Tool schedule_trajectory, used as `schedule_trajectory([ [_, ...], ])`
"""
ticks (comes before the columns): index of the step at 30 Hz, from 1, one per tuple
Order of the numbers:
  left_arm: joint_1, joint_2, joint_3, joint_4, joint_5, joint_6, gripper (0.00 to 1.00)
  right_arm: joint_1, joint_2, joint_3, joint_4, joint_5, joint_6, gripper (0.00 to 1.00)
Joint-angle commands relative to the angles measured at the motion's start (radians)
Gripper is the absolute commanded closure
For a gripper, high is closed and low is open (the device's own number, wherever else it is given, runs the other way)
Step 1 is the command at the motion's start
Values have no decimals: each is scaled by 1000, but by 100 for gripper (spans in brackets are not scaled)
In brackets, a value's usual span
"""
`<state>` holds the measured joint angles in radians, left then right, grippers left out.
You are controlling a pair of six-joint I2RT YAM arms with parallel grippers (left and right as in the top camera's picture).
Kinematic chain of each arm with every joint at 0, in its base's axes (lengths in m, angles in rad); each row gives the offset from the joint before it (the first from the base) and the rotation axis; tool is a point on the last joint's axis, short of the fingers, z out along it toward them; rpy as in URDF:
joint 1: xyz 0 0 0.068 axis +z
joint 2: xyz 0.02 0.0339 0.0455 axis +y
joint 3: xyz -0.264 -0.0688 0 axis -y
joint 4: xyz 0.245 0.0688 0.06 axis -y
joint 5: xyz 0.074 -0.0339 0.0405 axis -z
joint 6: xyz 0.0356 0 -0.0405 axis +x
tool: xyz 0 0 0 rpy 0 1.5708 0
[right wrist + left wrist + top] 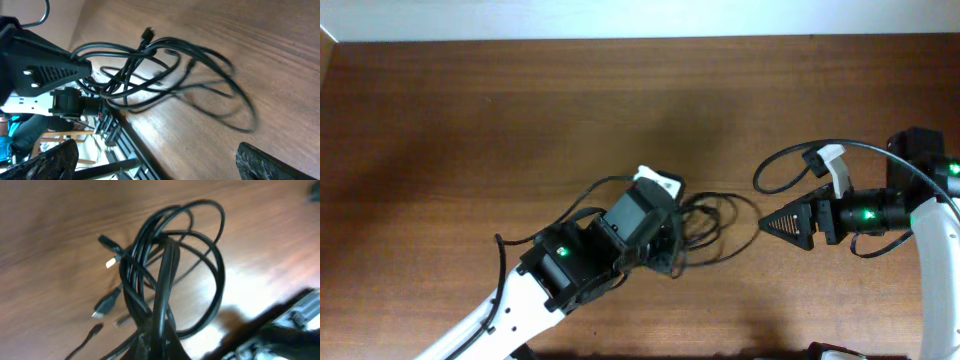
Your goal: Untangle cables
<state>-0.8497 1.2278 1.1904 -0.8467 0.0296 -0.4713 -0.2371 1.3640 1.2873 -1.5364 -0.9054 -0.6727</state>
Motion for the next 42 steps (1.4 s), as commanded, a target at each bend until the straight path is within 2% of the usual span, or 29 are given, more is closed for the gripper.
schedule_trajectory([
  [1, 2, -3, 3, 117, 151, 2, 100, -5, -13, 9, -23, -2, 1, 0],
  [3, 2, -3, 3, 187, 162, -6, 100, -5, -13, 9, -35, -11, 1, 1],
  [5, 2, -3, 3, 277, 222, -10, 100, -5, -13, 9, -47, -118, 2, 0],
  [7, 0, -3, 3, 335, 294, -10, 100, -5, -13, 9, -98, -323, 1, 1],
  [10, 0, -3, 3, 346, 309, -10, 100, -5, -13, 9, -156, -425, 2, 0],
  [12, 0, -3, 3, 346, 316, -10, 100, -5, -13, 9, -160, -442, 1, 48],
  [14, -3, -3, 3, 345, 324, -9, 100, -5, -13, 9, -163, -457, 2, 86],
  [15, -14, -3, 3, 345, 323, -8, 100, -5, -13, 9, -163, -457, 1, 96],
  [16, -21, -3, 3, 345, 323, -8, 100, -5, -13, 9, -162, -464, 1, 96],
  [17, -31, -3, 3, 345, 323, -8, 100, -5, -13, 9, -161, -483, 1, 92],
  [19, -50, -3, 3, 346, 323, -5, 100, -5, -13, 9, -160, -483, 1, 50],
  [20, -58, -3, 3, 348, 322, -5, 100, -5, -13, 9, -163, -482, 1, 38],
  [24, -58, -3, 3, 349, 322, -5, 100, -5, -13, 9, -163, -471, 1, 30],
  [26, -58, -3, 3, 375, 281, 62, 100, -5, -13, 9, -163, -436, 2, 23],
  [28, -58, -3, 3, 386, 190, 66, 100, -5, -13, 9, -163, -430, 2, 22],
  [34, -58, -3, 3, 479, 148, 84, 100, -5, -13, 9, -163, -373, 1, 21],
  [36, -58, -3, 3, 436, 109, 81, 100, -8, -13, 9, -136, -372, 1, 12],
  [37, -57, -3, 3, 388, 18, -45, 100, -30, -13, 9, -88, -382, 12, 1],
  [38, -55, -3, 3, 333, -85, -204, 100, -64, -13, 9, -57, -385, 69, 1],
  [39, -36, -3, 3, 294, -125, -333, 100, -151, -13, 9, -35, -383, 87, 1],
  [40, -9, -4, 3, 288, -124, -427, 100, -195, -13, 9, -43, -367, 86, 1],
  [42, 23, -4, 3, 332, -123, -516, 100, -207, -13, 9, -59, -283, 54, 1],
])
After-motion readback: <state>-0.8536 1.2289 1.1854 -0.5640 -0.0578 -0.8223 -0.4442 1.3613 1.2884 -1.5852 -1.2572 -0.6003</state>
